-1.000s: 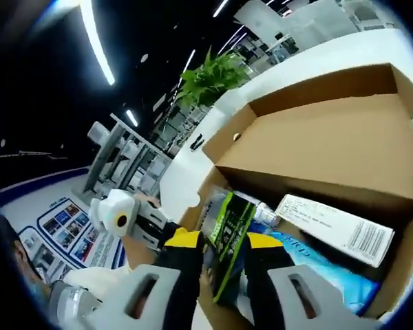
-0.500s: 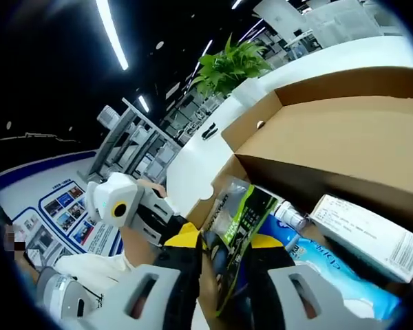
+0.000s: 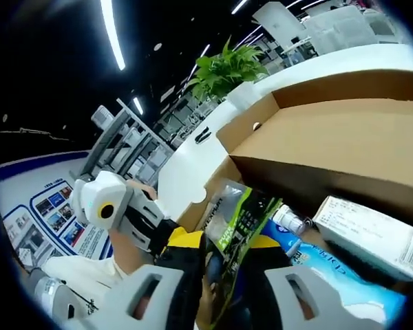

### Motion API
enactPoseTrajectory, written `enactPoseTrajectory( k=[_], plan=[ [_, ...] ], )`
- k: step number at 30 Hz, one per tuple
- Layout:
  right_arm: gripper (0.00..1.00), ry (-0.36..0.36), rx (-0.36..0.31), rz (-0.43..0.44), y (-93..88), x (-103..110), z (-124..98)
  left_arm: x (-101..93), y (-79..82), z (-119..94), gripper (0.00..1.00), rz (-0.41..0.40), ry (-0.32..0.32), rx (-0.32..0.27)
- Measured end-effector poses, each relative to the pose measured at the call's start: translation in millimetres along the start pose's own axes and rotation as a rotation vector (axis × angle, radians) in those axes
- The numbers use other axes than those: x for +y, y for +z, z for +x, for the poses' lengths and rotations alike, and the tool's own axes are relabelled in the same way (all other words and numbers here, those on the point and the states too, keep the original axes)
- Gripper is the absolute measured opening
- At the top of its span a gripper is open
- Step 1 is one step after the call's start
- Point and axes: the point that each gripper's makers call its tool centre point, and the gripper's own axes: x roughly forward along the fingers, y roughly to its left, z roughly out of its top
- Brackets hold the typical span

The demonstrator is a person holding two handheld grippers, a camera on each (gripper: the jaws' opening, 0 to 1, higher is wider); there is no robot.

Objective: Operate the shoe box by opening the lid, removing the specified soft item, and placing it in the target area until the item is outside and the box remains undamaged.

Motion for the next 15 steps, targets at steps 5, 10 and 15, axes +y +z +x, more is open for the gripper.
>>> enactPoseTrajectory(
  k=[5,10,15],
  plan=[
    [0.05,-0.061,-0.003,-0.082,0.0,-6.0,-2.3,0.8,-0.2,-0.3,0.04,0.003,0.008,-0.005],
    [0.02,-0.051,-0.014,-0.059,-0.4,-2.3,-2.6,0.7,-0.6,-0.4,0.04,0.007,0.007,-0.004],
    [0.00,-0.061,-0.023,-0.077,4.4,0.0,-5.6,0.8,-0.8,-0.7,0.04,0.030,0.016,-0.011]
  ],
)
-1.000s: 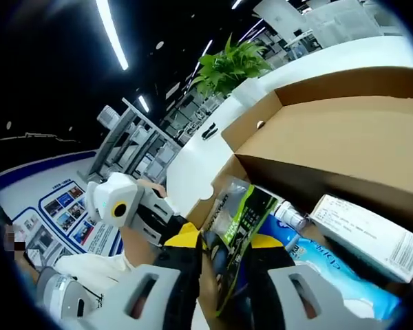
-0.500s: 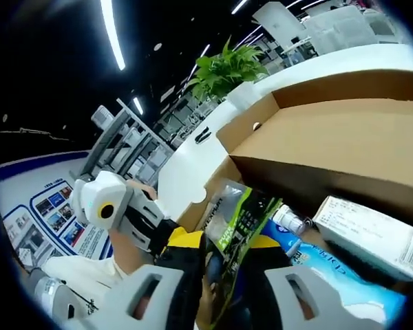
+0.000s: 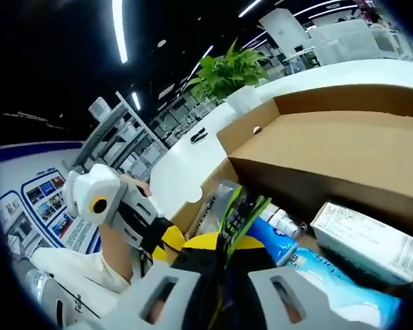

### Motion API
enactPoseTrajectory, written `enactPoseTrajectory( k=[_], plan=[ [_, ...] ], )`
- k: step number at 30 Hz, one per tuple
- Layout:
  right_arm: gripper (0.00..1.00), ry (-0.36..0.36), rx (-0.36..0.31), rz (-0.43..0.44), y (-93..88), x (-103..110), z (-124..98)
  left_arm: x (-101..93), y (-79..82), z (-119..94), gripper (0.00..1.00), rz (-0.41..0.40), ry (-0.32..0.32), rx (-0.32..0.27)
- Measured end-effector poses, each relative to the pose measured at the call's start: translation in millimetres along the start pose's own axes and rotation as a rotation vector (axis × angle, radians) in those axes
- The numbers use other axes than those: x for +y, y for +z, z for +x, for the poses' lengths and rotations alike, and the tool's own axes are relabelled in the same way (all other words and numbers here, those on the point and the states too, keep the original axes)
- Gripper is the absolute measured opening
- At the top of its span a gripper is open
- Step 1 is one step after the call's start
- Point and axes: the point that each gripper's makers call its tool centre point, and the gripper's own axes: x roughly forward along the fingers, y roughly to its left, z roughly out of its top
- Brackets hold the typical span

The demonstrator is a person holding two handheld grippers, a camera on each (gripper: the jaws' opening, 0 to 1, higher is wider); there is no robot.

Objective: Operate the shoe box by opening the lid, removing the specified soft item, and placing it in the target area until the item is outside and the box remains undamaged.

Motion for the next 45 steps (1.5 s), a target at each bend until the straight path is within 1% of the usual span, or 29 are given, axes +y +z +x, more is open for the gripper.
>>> enactPoseTrajectory(
  k=[1,3,8,9,11,12,13,15,19,22,25,28,31,34,37,39,41,45],
  plan=[
    [0.00,0.011,-0.010,0.003,3.6,1.4,-2.2,0.2,-0.3,0.0,0.04,-0.012,0.003,0.005],
    [0.00,0.035,-0.024,0.003,7.2,5.8,-5.9,0.2,-0.6,0.3,0.05,-0.003,0.008,0.014],
    [0.00,0.035,-0.037,-0.001,13.0,5.6,-10.5,0.5,-0.6,0.4,0.05,-0.005,0.011,0.016],
    [0.00,0.029,-0.047,0.012,16.7,2.7,-13.8,0.6,-0.8,0.5,0.05,-0.004,0.016,0.018],
    [0.00,0.043,-0.031,0.117,17.5,3.3,-21.9,0.7,-0.8,0.5,0.05,-0.001,0.018,0.019],
    [0.00,0.046,-0.043,0.120,19.4,2.9,-23.1,0.9,-0.8,0.5,0.05,-0.001,0.019,0.019],
    [0.00,0.041,-0.066,0.088,22.7,0.2,-27.0,1.0,-0.8,0.5,0.05,-0.005,0.018,0.020],
    [0.00,0.030,-0.069,0.075,23.4,-1.4,-32.3,0.8,-0.8,0.7,0.05,-0.009,0.016,0.023],
    [0.00,0.047,-0.089,0.081,29.4,-2.3,-41.4,1.6,-1.0,0.8,0.05,-0.019,0.009,0.027],
    [0.00,0.043,-0.091,0.090,29.4,-5.1,-45.5,1.5,-0.7,0.9,0.05,-0.029,-0.001,0.029],
    [0.00,0.040,-0.086,0.096,25.7,-8.9,-50.0,1.4,-1.0,1.5,0.04,-0.047,-0.013,0.040],
    [0.00,0.052,-0.097,0.123,25.5,-11.1,-54.2,1.4,-1.4,2.0,0.04,-0.054,-0.016,0.054],
    [0.00,0.049,-0.098,0.146,23.9,-15.7,-57.6,0.6,-1.1,2.3,0.04,-0.062,-0.019,0.060],
    [0.00,0.060,-0.125,0.167,25.1,-12.6,-67.2,0.5,-1.0,2.6,0.04,-0.060,-0.022,0.061],
    [0.00,0.066,-0.143,0.177,28.2,-16.0,-74.4,-0.3,-1.2,3.4,0.05,-0.050,-0.017,0.072],
    [0.00,0.071,-0.147,0.188,27.7,-17.9,-75.9,-1.7,-1.4,3.9,0.05,-0.038,-0.009,0.081],
    [0.00,0.084,-0.150,0.218,26.7,-20.4,-75.6,-0.8,-1.4,3.5,0.05,-0.043,-0.008,0.078],
    [0.00,0.094,-0.135,0.212,22.8,-18.7,-73.6,0.0,-1.6,3.4,0.05,-0.042,-0.012,0.076]
  ],
)
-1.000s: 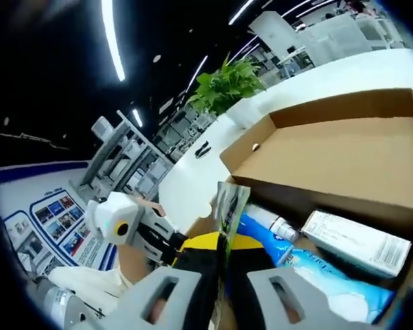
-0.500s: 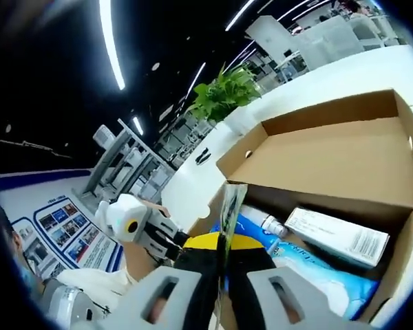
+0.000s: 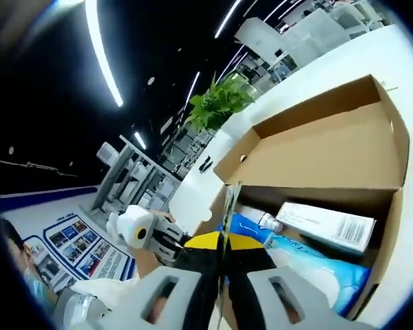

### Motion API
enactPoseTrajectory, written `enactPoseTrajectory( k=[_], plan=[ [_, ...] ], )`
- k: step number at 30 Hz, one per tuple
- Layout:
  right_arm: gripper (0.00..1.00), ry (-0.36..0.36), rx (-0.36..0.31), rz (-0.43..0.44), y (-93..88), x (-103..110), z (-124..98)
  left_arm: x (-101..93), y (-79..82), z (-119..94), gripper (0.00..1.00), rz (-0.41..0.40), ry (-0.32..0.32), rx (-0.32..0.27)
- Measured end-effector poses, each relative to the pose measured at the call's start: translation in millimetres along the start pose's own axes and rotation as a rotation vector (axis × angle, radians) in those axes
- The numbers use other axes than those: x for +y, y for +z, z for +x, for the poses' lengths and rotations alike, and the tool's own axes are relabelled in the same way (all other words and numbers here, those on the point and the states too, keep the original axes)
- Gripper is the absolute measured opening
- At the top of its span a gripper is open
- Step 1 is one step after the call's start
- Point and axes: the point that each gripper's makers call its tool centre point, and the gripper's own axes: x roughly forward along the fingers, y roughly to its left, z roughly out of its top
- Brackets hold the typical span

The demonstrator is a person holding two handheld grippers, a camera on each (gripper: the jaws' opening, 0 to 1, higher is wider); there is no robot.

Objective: Operate the shoe box by opening the lid, removing the specified soft item, and placing it in the target area until the item is outside and the box remains undamaged.

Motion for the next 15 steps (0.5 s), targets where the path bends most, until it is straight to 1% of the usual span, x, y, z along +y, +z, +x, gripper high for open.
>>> enactPoseTrajectory(
  k=[2,4,5,7,8,11,15],
  plan=[
    [0.00,0.008,0.007,-0.002,-2.6,1.5,0.4,-0.9,-0.2,0.0,0.04,0.009,-0.011,0.004],
    [0.00,0.012,0.014,-0.003,-7.1,2.5,0.5,-1.3,-0.9,0.7,0.04,0.025,-0.039,0.016],
    [0.00,0.013,0.019,-0.004,-11.2,3.6,0.8,-1.4,-0.9,1.3,0.04,0.013,-0.044,0.027],
    [0.00,0.021,0.028,-0.006,-16.0,3.9,0.2,-2.5,-3.7,2.2,0.03,0.049,-0.038,0.068],
    [0.00,0.031,0.032,-0.006,-16.8,3.9,-0.3,-3.6,-3.7,2.8,0.03,0.044,-0.035,0.073],
    [0.00,0.044,0.019,0.004,-12.7,2.4,-2.9,-3.3,-4.3,2.1,0.03,0.031,-0.033,0.069],
    [0.00,0.043,0.014,0.018,-6.6,-2.6,-7.3,-1.4,-4.6,1.5,0.04,0.028,-0.030,0.057]
  ],
)
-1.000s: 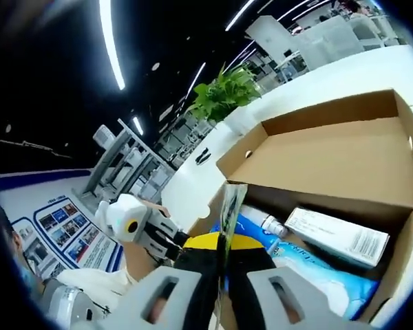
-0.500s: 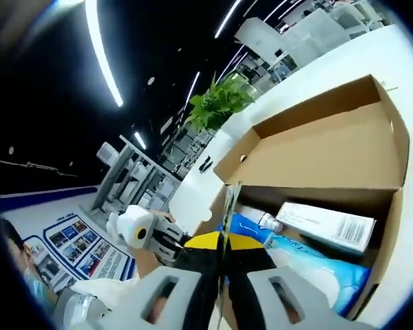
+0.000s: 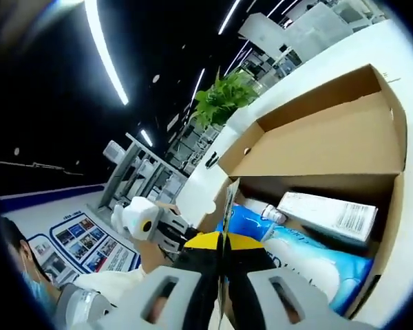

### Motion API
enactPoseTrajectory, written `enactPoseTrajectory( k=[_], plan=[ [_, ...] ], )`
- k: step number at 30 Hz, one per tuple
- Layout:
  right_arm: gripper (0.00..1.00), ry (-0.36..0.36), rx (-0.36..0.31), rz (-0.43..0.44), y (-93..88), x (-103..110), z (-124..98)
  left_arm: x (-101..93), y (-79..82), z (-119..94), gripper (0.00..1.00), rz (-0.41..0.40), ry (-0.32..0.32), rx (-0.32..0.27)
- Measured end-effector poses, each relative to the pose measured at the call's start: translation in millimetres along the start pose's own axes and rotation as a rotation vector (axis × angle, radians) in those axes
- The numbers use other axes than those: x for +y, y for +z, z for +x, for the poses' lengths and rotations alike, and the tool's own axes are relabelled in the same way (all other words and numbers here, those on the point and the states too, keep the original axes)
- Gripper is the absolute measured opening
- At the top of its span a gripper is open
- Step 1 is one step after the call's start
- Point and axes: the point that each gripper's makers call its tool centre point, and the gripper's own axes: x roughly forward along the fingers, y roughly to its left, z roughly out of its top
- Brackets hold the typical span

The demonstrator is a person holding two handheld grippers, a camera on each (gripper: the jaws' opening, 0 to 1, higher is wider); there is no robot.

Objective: Operate the shoe box by opening the lid, removing the specified soft item, and placing it in the target area until the item is outside and the box remains undamaged.

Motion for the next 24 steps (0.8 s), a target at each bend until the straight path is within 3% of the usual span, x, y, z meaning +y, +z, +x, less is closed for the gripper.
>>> enactPoseTrajectory(
  k=[8,17,24],
  plan=[
    [0.00,0.072,0.051,-0.008,-5.5,14.0,-14.3,1.4,-1.2,0.2,0.03,-0.004,0.000,0.012],
    [0.00,0.058,-0.013,0.030,12.8,7.1,-37.4,0.1,0.0,0.1,0.04,0.003,0.017,0.002],
    [0.00,0.101,-0.044,0.088,18.1,8.7,-36.6,-0.5,-0.6,-0.1,0.04,0.011,0.015,0.003]
  ],
)
